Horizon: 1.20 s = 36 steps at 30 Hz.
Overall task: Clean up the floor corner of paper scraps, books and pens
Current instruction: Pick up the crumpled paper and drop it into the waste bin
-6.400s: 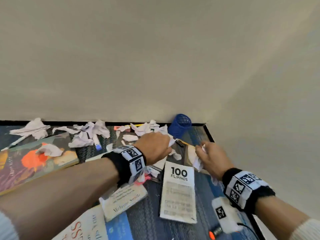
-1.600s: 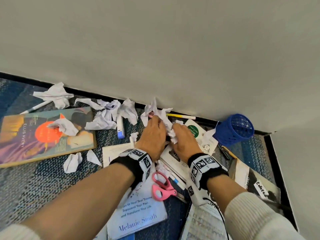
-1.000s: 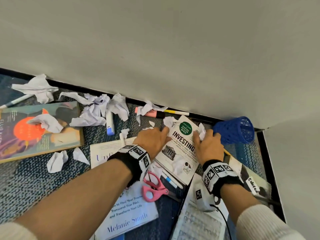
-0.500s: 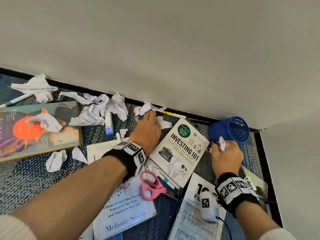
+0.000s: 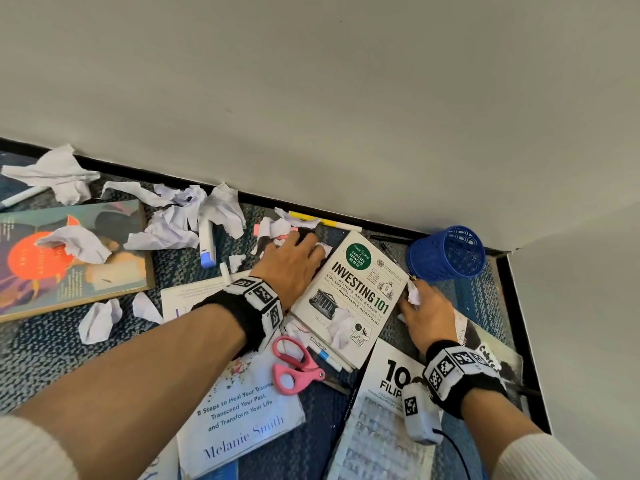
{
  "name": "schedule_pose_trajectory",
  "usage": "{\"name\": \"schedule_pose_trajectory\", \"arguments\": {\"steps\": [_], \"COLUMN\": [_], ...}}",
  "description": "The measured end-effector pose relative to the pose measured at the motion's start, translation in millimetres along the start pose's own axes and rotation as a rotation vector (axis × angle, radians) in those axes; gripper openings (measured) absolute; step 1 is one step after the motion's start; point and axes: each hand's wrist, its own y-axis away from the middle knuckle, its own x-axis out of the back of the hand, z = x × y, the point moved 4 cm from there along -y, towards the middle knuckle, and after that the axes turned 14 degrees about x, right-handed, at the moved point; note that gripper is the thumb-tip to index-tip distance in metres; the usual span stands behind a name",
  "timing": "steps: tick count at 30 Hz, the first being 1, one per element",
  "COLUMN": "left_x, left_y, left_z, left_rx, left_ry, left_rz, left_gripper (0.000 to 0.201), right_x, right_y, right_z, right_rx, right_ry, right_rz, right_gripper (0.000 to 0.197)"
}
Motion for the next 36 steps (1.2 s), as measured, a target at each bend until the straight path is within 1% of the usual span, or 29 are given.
{"name": "schedule_pose_trajectory", "arguments": {"steps": [2, 4, 6, 8, 9, 11, 13, 15, 16, 17, 18, 19, 21, 23, 24, 26, 28, 30, 33, 34, 36], "left_x": [-2, -3, -1, -1, 0, 2, 4, 6, 6, 6, 6, 8, 16, 29, 35, 39, 34, 26, 19, 19, 19], "left_y": [-3, -6, -8, -10, -11, -12, -11, -9, -8, -7, -6, -4, 1, 7, 10, 17, 26, 35, 47, 51, 57], "left_z": [-3, -5, -6, -8, -9, -11, -12, -15, -17, -19, -21, -23, -23, -21, -20, -21, -24, -25, -25, -25, -25], "left_rx": [0.056, 0.077, 0.083, 0.093, 0.095, 0.089, 0.086, 0.074, 0.066, 0.060, 0.056, 0.058, 0.043, -0.002, -0.028, -0.073, -0.103, -0.135, -0.204, -0.222, -0.250], "left_ry": [0.021, 0.027, 0.050, 0.071, 0.070, 0.056, 0.041, 0.021, 0.008, 0.006, 0.016, 0.031, 0.018, 0.009, 0.016, 0.025, -0.007, -0.027, -0.039, -0.050, -0.059], "left_rz": [-0.006, -0.003, 0.007, -0.003, -0.012, -0.035, -0.055, -0.049, -0.039, -0.024, -0.016, -0.018, 0.024, 0.074, 0.069, 0.013, -0.044, -0.075, -0.064, -0.052, -0.034], "left_gripper": [0.057, 0.054, 0.047, 0.045, 0.046, 0.046, 0.040, 0.030, 0.025, 0.025, 0.031, 0.038, 0.047, 0.047, 0.044, 0.037, 0.033, 0.030, 0.035, 0.037, 0.036], "right_x": [2, 4, 10, 19, 23, 28, 29, 23, 19, 14, 7, -1, -16, -22, -23, -22, -19, -16, -22, -26, -32], "right_y": [-3, -4, -2, 1, 2, 4, 3, 1, 0, 0, 2, 5, 18, 34, 40, 49, 51, 51, 55, 58, 63], "right_z": [-1, -3, -6, -17, -25, -46, -69, -92, -102, -111, -117, -121, -124, -125, -124, -121, -120, -120, -115, -113, -111], "right_rx": [-0.002, -0.016, -0.081, -0.103, -0.084, -0.059, -0.036, 0.001, 0.034, 0.083, 0.141, 0.201, 0.317, 0.356, 0.354, 0.339, 0.335, 0.322, 0.257, 0.252, 0.278], "right_ry": [0.021, 0.035, 0.051, 0.027, -0.002, -0.100, -0.241, -0.413, -0.468, -0.480, -0.443, -0.348, 0.007, 0.290, 0.366, 0.427, 0.456, 0.458, 0.381, 0.366, 0.403], "right_rz": [-0.018, -0.020, 0.036, 0.128, 0.163, 0.180, 0.165, 0.136, 0.104, 0.064, 0.015, -0.041, -0.117, -0.105, -0.089, -0.072, -0.087, -0.134, -0.241, -0.269, -0.307], "right_gripper": [0.026, 0.023, 0.022, 0.020, 0.018, 0.018, 0.018, 0.013, 0.012, 0.011, 0.012, 0.016, 0.033, 0.043, 0.045, 0.045, 0.047, 0.058, 0.087, 0.092, 0.091]}}
